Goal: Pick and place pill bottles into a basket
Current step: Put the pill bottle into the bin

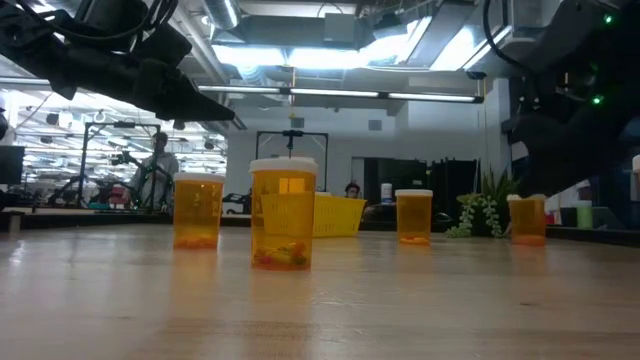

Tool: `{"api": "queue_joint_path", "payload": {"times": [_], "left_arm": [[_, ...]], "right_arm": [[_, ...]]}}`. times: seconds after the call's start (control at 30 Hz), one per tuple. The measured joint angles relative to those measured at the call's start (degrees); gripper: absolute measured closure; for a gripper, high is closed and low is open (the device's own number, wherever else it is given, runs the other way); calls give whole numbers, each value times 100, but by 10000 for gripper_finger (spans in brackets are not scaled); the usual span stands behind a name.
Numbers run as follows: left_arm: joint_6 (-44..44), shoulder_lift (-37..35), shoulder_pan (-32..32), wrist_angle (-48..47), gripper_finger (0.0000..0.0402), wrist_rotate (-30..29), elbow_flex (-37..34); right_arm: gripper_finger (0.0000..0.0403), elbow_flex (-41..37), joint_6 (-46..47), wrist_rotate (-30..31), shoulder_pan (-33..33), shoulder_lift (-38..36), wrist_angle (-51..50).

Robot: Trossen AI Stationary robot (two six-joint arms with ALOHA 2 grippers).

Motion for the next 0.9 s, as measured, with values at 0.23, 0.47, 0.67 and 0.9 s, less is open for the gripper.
{"api": "queue_joint_path", "payload": {"times": [0.23,0.47,0.67,0.9], "left_arm": [[0,0,0,1,392,0,0],[0,0,0,0,400,0,0],[0,0,-1,0,393,0,0],[0,0,0,0,396,0,0]], "right_arm": [[134,0,-166,18,0,-40,121],[134,0,107,-49,0,-27,-31],[134,-2,118,-62,0,-23,-26],[134,-7,133,-57,-176,184,29]]}}
